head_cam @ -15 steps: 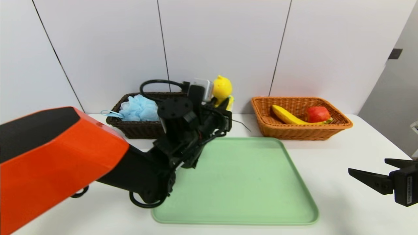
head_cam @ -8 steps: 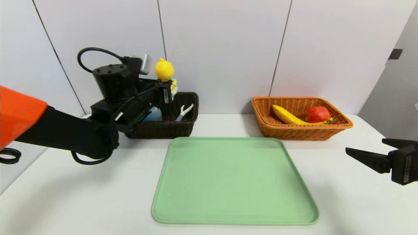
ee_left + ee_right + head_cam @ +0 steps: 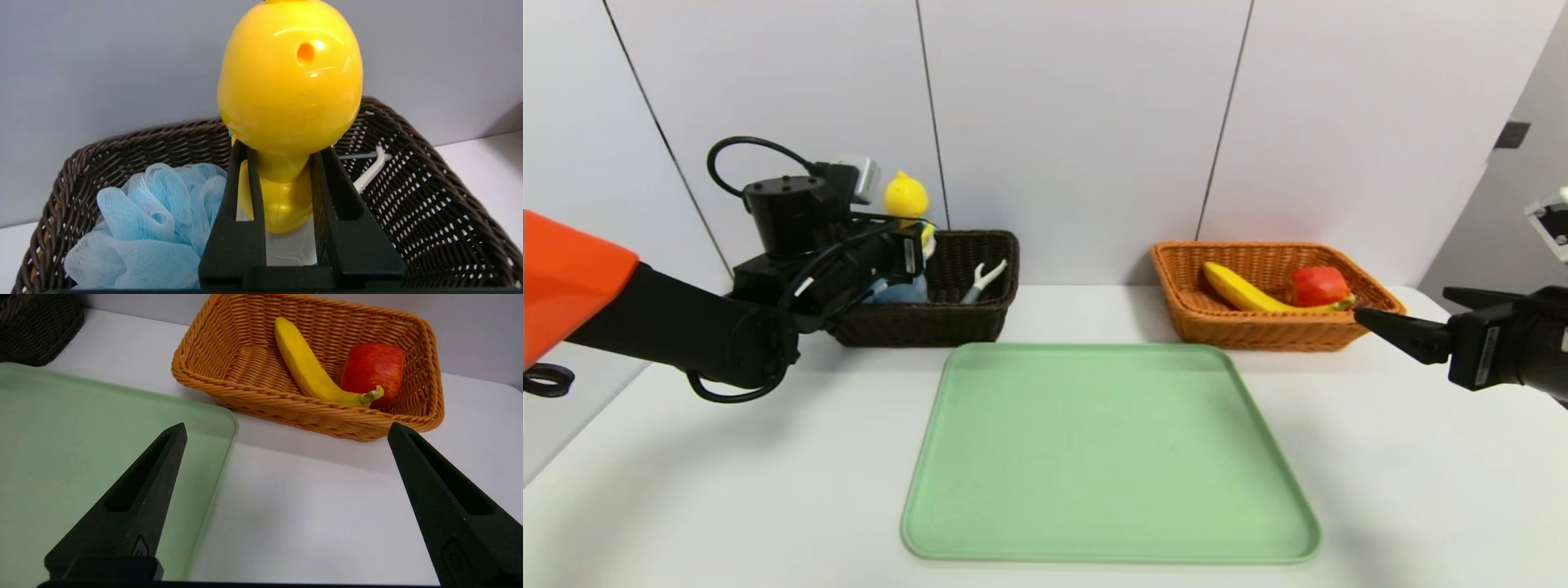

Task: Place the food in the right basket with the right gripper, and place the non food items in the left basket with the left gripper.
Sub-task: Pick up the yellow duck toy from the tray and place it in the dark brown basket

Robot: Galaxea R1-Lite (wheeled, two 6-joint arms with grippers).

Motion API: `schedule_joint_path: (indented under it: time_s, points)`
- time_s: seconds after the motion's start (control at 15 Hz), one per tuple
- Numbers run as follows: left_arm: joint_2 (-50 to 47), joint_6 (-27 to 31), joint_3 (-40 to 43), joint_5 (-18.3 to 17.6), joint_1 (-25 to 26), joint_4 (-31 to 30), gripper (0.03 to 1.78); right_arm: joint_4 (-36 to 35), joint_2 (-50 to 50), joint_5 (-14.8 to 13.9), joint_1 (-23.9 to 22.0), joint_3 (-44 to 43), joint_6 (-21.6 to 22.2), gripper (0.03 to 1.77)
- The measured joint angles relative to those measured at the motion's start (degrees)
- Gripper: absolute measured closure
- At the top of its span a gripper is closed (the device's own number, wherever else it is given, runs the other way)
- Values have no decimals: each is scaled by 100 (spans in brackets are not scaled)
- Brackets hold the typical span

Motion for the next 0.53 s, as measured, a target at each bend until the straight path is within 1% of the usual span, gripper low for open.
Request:
schedule_joint_path:
  time_s: [0.33,0.53]
  points:
    - [182,-2,-2,-6,-37,-23,147,0,113,-2,15,-1,-10,10]
    - [223,0,-27,-13,-213,18,147,-7,171,-2,28,9,-10,10]
